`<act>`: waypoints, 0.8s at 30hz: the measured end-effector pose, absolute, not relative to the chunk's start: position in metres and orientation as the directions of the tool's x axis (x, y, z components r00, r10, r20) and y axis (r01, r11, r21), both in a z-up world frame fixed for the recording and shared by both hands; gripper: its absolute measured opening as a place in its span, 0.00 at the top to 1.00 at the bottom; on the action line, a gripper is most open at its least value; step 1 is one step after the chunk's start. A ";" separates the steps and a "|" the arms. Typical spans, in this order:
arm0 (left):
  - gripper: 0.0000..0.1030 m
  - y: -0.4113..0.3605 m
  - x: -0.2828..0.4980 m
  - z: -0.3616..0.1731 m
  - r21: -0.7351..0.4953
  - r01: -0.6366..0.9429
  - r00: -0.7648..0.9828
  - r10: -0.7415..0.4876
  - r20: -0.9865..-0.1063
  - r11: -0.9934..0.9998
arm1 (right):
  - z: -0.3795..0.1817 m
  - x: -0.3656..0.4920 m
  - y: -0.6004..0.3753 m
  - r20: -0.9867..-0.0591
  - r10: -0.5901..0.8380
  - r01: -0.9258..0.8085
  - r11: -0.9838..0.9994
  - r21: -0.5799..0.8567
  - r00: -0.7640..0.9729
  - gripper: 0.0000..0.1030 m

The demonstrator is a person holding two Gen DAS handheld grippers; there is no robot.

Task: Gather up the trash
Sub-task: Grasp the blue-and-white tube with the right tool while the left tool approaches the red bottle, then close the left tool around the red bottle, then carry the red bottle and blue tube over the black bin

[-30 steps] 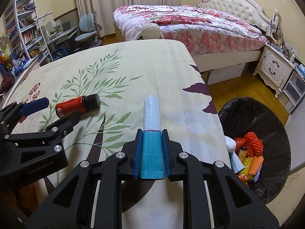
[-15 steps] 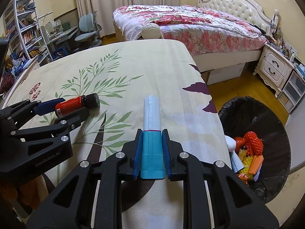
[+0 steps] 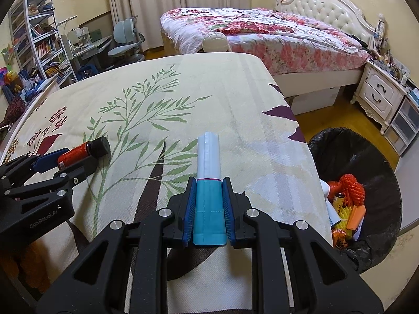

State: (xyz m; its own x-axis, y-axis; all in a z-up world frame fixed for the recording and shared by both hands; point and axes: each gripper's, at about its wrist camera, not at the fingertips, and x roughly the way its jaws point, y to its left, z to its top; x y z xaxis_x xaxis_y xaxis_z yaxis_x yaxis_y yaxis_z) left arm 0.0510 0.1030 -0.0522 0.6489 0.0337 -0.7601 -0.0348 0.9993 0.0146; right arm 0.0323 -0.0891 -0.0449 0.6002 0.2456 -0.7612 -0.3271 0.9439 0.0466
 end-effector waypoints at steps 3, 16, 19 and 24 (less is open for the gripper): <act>0.45 0.105 0.044 -0.051 0.021 -0.048 0.653 0.047 -0.756 0.999 | -0.045 0.027 -0.087 -0.760 0.249 -0.332 0.942 0.046 0.600 0.81; 0.45 0.104 0.030 -0.043 0.019 -0.092 0.684 0.077 -0.726 0.996 | -0.033 0.010 -0.089 -0.736 0.257 -0.329 0.943 0.049 0.627 0.81; 0.45 0.098 0.028 -0.039 0.012 -0.086 0.693 0.068 -0.718 0.996 | -0.028 0.008 -0.093 -0.726 0.257 -0.325 0.945 0.050 0.638 0.81; 0.45 0.086 0.027 -0.032 0.005 -0.066 0.713 0.051 -0.699 0.998 | -0.020 0.002 -0.103 -0.709 0.252 -0.309 0.950 0.050 0.659 0.81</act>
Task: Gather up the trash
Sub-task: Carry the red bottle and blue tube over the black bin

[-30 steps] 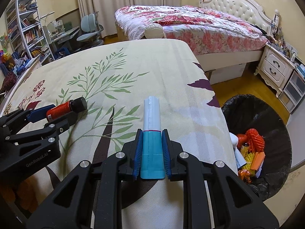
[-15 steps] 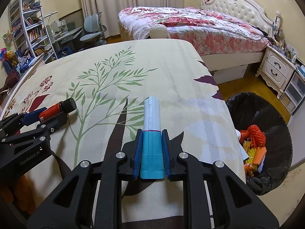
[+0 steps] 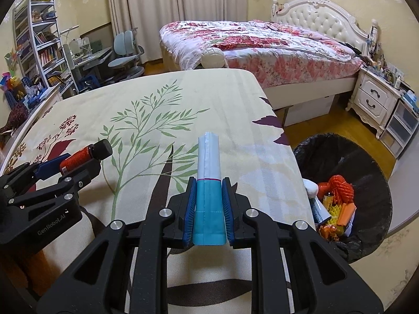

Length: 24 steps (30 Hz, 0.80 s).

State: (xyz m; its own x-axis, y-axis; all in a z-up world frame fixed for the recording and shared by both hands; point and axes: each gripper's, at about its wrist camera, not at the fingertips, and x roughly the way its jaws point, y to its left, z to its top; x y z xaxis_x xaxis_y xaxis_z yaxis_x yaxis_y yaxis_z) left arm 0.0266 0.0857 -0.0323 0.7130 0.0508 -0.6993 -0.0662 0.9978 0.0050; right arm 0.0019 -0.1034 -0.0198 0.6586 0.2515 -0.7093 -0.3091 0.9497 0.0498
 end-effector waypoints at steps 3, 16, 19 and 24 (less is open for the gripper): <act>0.45 0.078 0.027 -0.028 0.000 -0.054 0.723 0.039 -0.690 0.999 | -0.014 -0.001 -0.112 -0.697 0.243 -0.292 0.955 0.049 0.674 0.81; 0.45 0.013 0.045 -0.009 -0.014 0.070 0.771 -0.063 -0.634 0.997 | 0.007 0.010 -0.196 -0.647 0.086 -0.093 0.995 0.023 0.757 0.81; 0.45 -0.008 0.053 -0.008 -0.015 0.109 0.775 -0.094 -0.625 0.994 | 0.007 0.016 -0.217 -0.641 0.048 -0.042 0.999 0.025 0.766 0.81; 0.45 -0.046 0.073 -0.010 -0.033 0.164 0.771 -0.150 -0.619 0.986 | 0.002 0.029 -0.246 -0.633 -0.015 0.027 1.000 0.009 0.774 0.81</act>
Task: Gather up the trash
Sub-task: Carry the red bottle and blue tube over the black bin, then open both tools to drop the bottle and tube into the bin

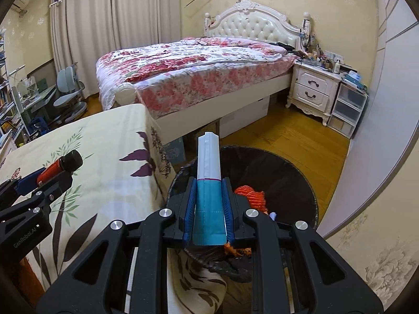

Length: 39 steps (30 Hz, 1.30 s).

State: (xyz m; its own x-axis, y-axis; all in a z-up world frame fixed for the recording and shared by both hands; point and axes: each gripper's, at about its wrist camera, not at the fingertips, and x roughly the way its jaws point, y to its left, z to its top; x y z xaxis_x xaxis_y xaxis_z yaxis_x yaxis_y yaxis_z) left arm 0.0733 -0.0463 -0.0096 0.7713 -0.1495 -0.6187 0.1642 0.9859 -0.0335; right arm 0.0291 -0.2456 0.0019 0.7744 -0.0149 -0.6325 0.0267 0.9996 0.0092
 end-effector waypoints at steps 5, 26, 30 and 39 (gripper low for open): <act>0.45 -0.082 0.091 -0.016 -0.025 0.207 0.771 -0.179 -0.611 0.978 | -0.007 0.041 -0.267 -0.630 -0.047 0.068 0.998 0.009 0.775 0.81; 0.45 -0.153 0.145 -0.046 0.035 0.279 0.718 -0.184 -0.671 0.960 | -0.039 0.075 -0.315 -0.675 -0.114 0.181 0.983 0.030 0.729 0.81; 0.39 -0.154 0.147 -0.047 0.032 0.277 0.715 -0.183 -0.675 0.960 | -0.039 0.076 -0.316 -0.669 -0.125 0.190 0.981 0.025 0.733 0.77; 0.24 -0.153 0.142 -0.044 0.066 0.260 0.741 -0.155 -0.654 0.963 | -0.031 0.070 -0.320 -0.650 -0.170 0.236 0.972 0.015 0.740 0.56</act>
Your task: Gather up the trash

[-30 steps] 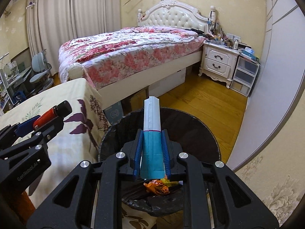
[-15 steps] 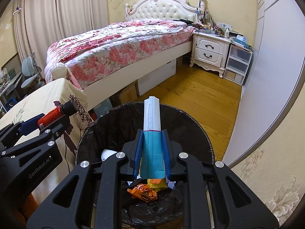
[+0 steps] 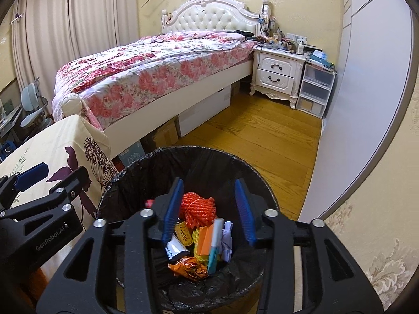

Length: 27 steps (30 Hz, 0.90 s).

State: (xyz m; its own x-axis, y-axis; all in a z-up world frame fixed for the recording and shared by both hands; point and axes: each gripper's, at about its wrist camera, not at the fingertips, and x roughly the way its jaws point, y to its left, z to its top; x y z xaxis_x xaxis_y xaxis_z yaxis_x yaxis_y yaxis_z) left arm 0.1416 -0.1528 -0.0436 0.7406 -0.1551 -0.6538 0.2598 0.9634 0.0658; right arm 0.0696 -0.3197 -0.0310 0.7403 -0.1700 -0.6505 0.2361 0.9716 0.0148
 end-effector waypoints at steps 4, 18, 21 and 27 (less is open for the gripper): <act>0.20 -0.148 0.140 -0.040 0.073 0.229 0.752 -0.129 -0.646 0.971 | -0.026 0.066 -0.321 -0.638 -0.194 0.254 0.967 0.003 0.746 0.43; 0.14 -0.117 0.110 -0.021 0.057 0.191 0.774 -0.114 -0.623 0.980 | -0.009 0.040 -0.309 -0.618 -0.220 0.264 0.964 -0.021 0.755 0.23; 0.14 -0.109 0.099 -0.018 0.061 0.184 0.781 -0.108 -0.615 0.981 | -0.006 0.030 -0.305 -0.618 -0.210 0.263 0.965 -0.005 0.757 0.20; 0.14 -0.092 0.073 -0.011 0.053 0.180 0.793 -0.113 -0.599 0.982 | -0.002 0.009 -0.289 -0.607 -0.205 0.241 0.970 -0.023 0.768 0.18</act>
State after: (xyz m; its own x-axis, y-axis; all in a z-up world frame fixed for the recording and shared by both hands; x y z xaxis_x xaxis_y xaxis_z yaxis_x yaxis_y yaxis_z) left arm 0.0727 -0.0915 -0.0112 0.7926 -0.1126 -0.5993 0.1798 0.9823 0.0532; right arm 0.0086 -0.2894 -0.0018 0.7678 -0.2047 -0.6071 0.2407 0.9703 -0.0228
